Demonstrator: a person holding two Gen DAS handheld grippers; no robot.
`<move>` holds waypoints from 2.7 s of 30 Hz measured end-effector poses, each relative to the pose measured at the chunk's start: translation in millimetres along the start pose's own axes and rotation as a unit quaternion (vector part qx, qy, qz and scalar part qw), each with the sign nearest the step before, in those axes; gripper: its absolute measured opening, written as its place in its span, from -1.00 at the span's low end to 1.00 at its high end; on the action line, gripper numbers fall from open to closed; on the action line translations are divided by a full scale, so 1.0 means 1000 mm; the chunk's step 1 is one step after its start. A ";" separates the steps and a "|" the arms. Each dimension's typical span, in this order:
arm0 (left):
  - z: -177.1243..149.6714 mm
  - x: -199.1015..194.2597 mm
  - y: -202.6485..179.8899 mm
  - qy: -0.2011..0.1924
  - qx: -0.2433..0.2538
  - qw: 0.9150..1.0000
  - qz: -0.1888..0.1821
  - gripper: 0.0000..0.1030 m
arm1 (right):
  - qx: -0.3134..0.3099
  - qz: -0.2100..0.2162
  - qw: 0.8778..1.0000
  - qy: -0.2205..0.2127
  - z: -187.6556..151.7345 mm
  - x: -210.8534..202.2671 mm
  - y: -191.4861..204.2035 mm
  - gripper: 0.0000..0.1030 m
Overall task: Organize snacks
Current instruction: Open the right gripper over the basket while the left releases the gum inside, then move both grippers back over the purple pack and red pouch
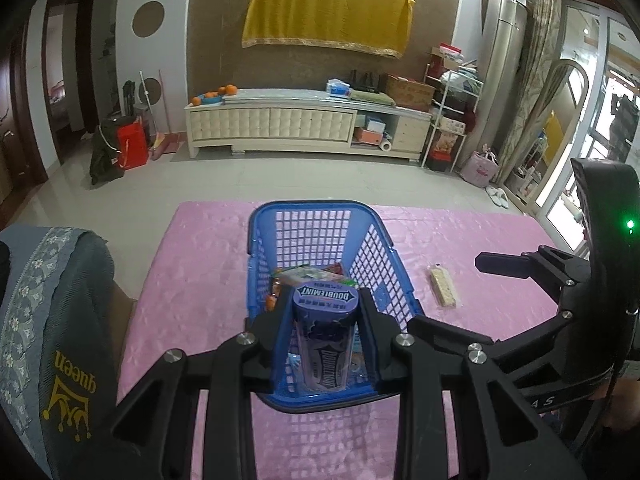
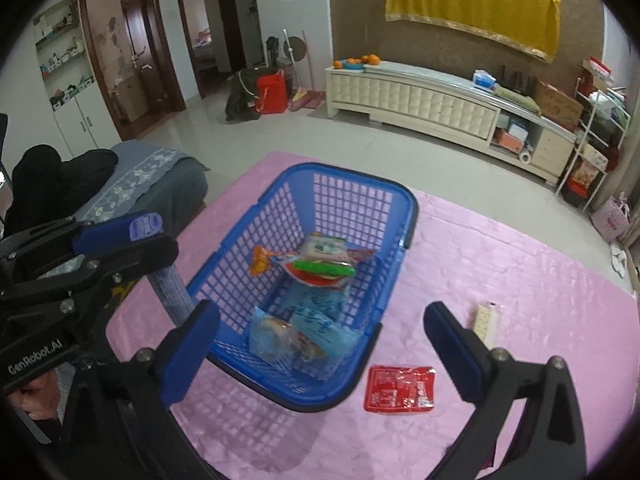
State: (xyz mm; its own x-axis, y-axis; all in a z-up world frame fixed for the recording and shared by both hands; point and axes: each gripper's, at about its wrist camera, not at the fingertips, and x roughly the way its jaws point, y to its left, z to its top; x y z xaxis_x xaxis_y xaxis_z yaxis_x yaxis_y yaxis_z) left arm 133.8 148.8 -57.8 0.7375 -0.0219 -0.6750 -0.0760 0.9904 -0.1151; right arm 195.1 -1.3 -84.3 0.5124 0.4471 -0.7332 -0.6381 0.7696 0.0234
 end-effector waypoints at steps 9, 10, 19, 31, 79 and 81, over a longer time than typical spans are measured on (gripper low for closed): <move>-0.003 0.031 -0.002 0.028 0.004 1.000 -0.011 -0.45 | 0.010 -0.041 0.999 0.015 -0.015 0.016 -0.017 1.00; -0.003 0.034 -0.002 0.031 0.005 0.999 -0.012 -0.45 | 0.010 -0.041 0.999 0.016 -0.016 0.018 -0.018 1.00; -0.010 0.070 0.002 0.070 0.006 0.998 -0.009 -0.45 | 0.018 -0.046 0.999 0.016 -0.021 0.030 -0.031 1.00; -0.013 0.058 -0.004 0.070 0.010 0.998 0.001 0.06 | 0.036 -0.043 0.998 0.016 -0.026 0.024 -0.044 1.00; -0.101 0.048 -0.146 0.116 0.063 0.991 -0.031 0.54 | 0.085 -0.049 0.991 0.097 -0.168 -0.021 -0.140 1.00; -0.108 0.058 -0.149 0.130 0.058 0.989 -0.028 0.54 | 0.084 -0.041 0.989 0.113 -0.178 -0.008 -0.144 1.00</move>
State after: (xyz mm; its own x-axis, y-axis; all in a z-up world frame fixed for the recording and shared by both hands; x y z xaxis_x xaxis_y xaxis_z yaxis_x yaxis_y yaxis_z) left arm 115.3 -14.8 -158.6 0.5403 -0.0971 -0.8358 0.0490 0.9953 -0.0839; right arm 180.6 -196.3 -203.1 0.4052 0.2819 -0.8697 -0.4858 0.8722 0.0564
